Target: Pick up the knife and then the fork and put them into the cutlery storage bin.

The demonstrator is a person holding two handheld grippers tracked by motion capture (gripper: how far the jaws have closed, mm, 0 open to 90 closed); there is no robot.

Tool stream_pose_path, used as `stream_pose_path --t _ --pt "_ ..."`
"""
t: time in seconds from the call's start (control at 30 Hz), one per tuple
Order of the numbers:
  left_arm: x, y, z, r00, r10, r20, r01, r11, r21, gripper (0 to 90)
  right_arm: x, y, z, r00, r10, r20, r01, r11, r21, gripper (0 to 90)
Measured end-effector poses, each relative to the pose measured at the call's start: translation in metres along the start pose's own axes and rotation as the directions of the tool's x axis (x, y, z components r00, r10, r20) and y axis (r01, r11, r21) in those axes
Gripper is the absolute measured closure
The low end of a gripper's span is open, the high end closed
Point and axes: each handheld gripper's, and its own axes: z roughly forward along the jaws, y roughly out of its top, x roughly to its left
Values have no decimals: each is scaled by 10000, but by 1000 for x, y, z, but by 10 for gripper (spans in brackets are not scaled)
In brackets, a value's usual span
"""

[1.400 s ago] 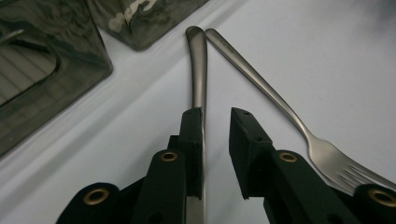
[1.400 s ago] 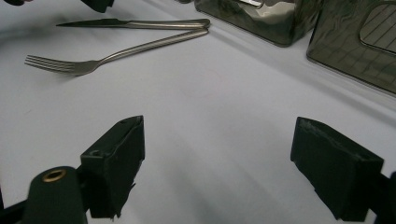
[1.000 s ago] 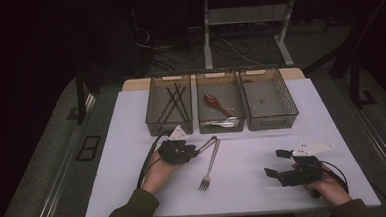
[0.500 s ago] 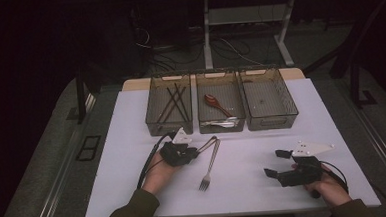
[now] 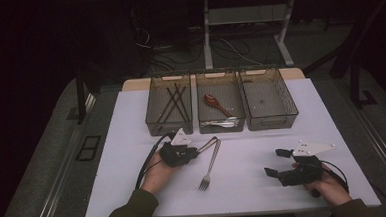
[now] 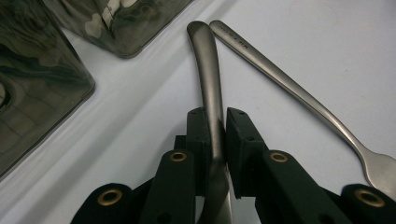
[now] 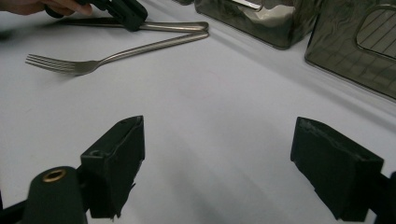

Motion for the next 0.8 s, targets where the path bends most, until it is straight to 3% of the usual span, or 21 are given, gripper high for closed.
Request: stream_pose_path --t 0.2,0.4,0.6,0.8 --pt "0 3 -9 10000 8 12 -8 9999 -137 788 -1 3 -2 10000 -98 -17 99 9999 111 173" --pt "-2 9 -19 9993 308 228 -303 9993 -209 788 -4 4 -3 9990 422 -165 -418 9987 279 154" --pt "-10 12 -23 9960 656 605 -638 9975 -310 788 -2 15 -4 9994 -71 -351 89 9987 506 135" --pt "-20 20 -23 9890 1076 1013 -1027 9933 -521 787 -2 30 -2 9925 -599 -1068 700 9932 934 143"
